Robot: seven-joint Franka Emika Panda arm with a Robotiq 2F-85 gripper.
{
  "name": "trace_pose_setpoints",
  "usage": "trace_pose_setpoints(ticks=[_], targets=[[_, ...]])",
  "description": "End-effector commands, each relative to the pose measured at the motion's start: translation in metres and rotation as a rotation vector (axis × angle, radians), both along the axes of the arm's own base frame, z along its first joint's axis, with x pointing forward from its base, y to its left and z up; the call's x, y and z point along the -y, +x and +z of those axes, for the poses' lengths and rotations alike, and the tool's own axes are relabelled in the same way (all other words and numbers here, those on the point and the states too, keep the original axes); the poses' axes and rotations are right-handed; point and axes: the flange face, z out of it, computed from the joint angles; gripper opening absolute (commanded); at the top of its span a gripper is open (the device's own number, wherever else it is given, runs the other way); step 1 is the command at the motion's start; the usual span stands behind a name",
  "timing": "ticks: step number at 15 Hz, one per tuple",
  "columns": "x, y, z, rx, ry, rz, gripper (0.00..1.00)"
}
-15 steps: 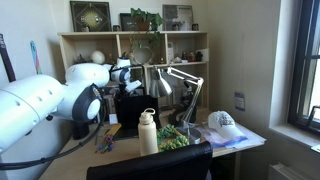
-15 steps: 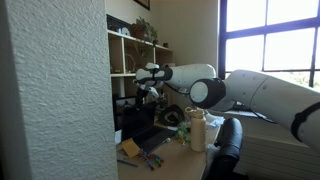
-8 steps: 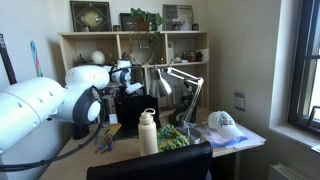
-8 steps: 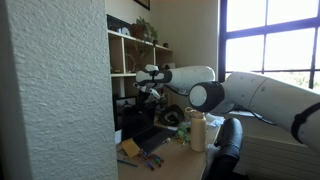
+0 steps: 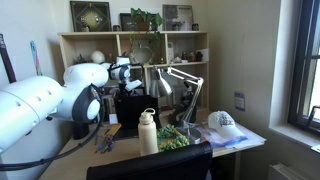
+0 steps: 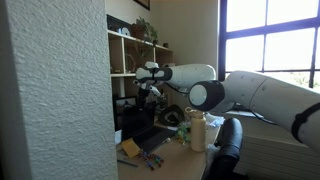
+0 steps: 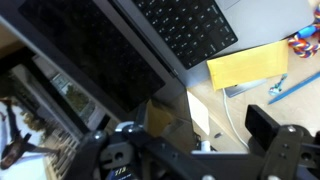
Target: Close the laptop
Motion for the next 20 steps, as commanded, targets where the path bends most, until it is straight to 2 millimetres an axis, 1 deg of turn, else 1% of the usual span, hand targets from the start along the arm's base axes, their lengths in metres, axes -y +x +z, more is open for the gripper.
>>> trace_pose_setpoints(ticks=[1, 3, 9, 15, 20], targets=[[-0.009, 0.004, 0.029, 0.114, 0.058, -0.021, 1.00], [-0.014, 0.007, 0.033, 0.177, 0.073, -0.029, 1.00], [-0.021, 0.013, 0.019, 0.253, 0.079, -0.042, 1.00], [-0.021, 0.015, 0.003, 0.246, 0.073, -0.050, 1.00], [-0.013, 0.016, -0.015, 0.195, 0.048, -0.051, 1.00]])
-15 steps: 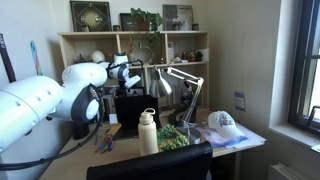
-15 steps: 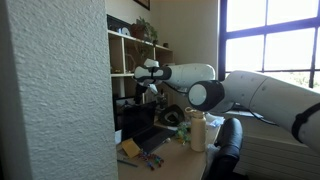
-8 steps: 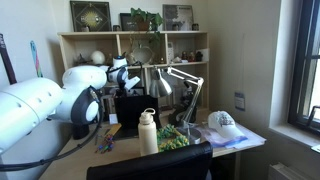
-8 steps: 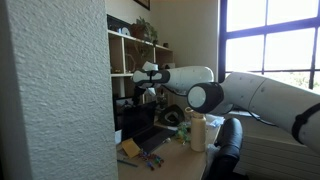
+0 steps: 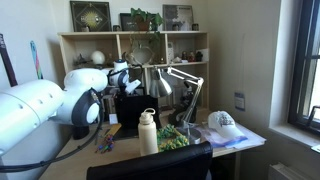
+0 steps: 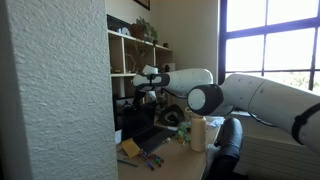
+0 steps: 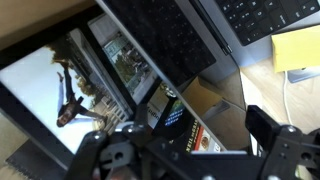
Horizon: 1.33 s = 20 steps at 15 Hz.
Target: Close the laptop
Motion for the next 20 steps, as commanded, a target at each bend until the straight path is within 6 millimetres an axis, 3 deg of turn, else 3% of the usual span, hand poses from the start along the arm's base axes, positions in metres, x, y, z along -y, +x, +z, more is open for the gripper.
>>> trace_pose_setpoints(ticks=[1, 6, 16, 20], targets=[[0.007, 0.000, -0.010, -0.034, -0.027, -0.023, 1.00], [0.019, 0.000, -0.030, -0.126, -0.065, -0.082, 1.00], [0.021, -0.017, -0.026, -0.312, -0.151, -0.177, 1.00], [0.024, -0.023, -0.033, -0.389, -0.154, -0.201, 1.00]])
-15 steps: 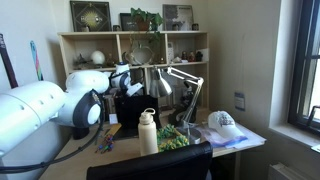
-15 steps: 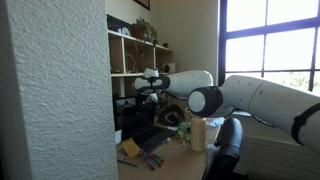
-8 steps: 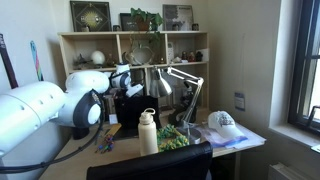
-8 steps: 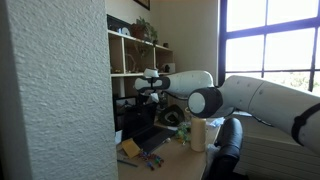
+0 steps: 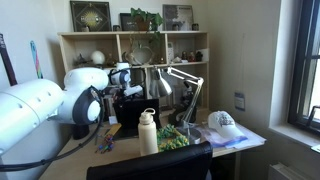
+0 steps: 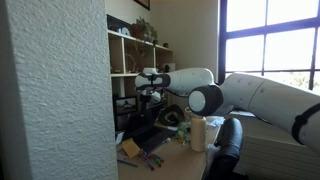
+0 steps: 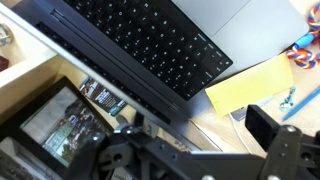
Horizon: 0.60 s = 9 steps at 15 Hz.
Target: Close the laptop
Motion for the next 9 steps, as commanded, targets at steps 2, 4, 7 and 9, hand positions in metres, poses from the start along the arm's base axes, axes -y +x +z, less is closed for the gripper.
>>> trace_pose_setpoints(ticks=[2, 4, 7, 9], targets=[[0.002, -0.010, -0.004, -0.109, -0.027, -0.051, 1.00], [0.002, -0.012, -0.010, -0.136, -0.019, -0.074, 1.00], [0.002, -0.015, -0.021, -0.172, -0.008, -0.108, 1.00], [0.001, -0.016, -0.029, -0.200, -0.008, -0.135, 1.00]])
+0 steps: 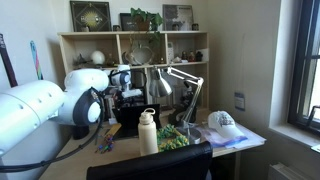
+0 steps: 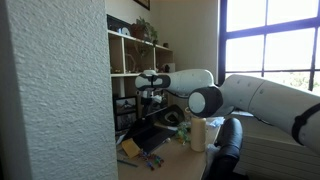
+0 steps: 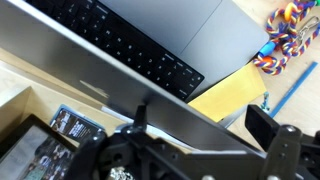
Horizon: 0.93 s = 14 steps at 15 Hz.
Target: Close the laptop
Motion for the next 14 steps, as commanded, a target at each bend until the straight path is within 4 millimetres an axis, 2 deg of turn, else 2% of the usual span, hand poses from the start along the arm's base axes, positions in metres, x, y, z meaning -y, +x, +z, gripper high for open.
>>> trace_pose_setpoints(ticks=[1, 8, 11, 14], targets=[[0.000, -0.006, -0.014, -0.070, 0.002, -0.057, 1.00], [0.002, -0.011, -0.019, -0.122, -0.039, -0.087, 1.00], [-0.002, -0.015, -0.004, -0.122, -0.052, -0.078, 1.00], [-0.004, -0.024, -0.001, -0.184, -0.073, -0.084, 1.00]])
